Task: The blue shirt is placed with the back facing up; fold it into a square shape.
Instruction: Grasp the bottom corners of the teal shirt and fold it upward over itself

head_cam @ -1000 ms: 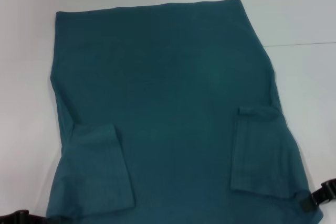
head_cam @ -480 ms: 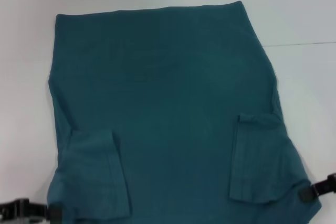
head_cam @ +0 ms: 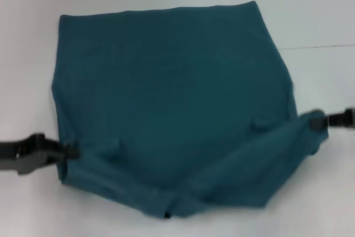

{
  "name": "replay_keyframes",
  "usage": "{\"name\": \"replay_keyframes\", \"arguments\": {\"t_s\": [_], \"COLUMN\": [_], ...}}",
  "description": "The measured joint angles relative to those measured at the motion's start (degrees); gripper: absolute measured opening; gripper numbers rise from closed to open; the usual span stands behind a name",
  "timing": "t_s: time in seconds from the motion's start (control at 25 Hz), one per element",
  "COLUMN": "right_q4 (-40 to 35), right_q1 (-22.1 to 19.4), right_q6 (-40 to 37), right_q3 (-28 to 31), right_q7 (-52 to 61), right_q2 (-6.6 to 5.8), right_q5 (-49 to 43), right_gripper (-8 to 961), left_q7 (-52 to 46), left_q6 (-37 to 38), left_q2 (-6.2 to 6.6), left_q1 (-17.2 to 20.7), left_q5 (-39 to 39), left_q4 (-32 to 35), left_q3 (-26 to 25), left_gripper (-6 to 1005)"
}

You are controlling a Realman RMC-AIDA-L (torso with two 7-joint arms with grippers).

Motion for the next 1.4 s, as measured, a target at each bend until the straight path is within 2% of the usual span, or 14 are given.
{"name": "replay_keyframes", "arguments": {"t_s": [0.16,0.4,0.48,0.64,0.8,0.96,1.16,1.4], "right_q4": [0.08,1.45,3.57,8.22,10.74,11.24,9.61,7.68], "right_q1": [0.04,1.3,2.46,4.42,5.49,5.84,6.39,8.99], "right_q6": [7.42,21.56,26.67,36.4,44.31,49.73,50.55,51.38], "right_q3": [0.09,-1.03,-1.7,-2.9,-6.5,-8.52,-8.42,-8.71], "right_q7": [1.35,-0.14,-1.46,-4.07,-5.34,-4.92,-3.55,-1.74], "right_q2": [0.48,2.68,3.5,5.27,6.26,7.12,7.34,6.18], "right_q5": [6.15,10.58,10.58,10.58,10.43,10.41,10.84,10.71], "right_gripper": [51,54,54,56,57,58,60,62], "left_q7": [-3.79,-5.62,-6.4,-7.12,-5.47,-4.85,-5.76,-6.19], "left_q6": [-5.46,-14.98,-20.13,-28.97,-32.41,-33.98,-33.68,-34.78], "left_q2": [1.41,3.17,3.05,1.71,0.87,0.57,0.3,1.35], "left_q1": [-3.77,-9.24,-10.07,-10.33,-10.1,-9.93,-9.52,-11.35], "left_q5": [-0.04,0.49,0.51,0.52,0.28,0.35,-1.68,-2.72], "left_q4": [-1.97,-6.19,-6.95,-8.05,-8.44,-8.57,-6.75,-5.56], "left_q3": [0.26,1.67,3.91,8.78,10.61,10.89,10.19,10.78], "left_gripper": [20,20,20,20,21,21,21,21]}}
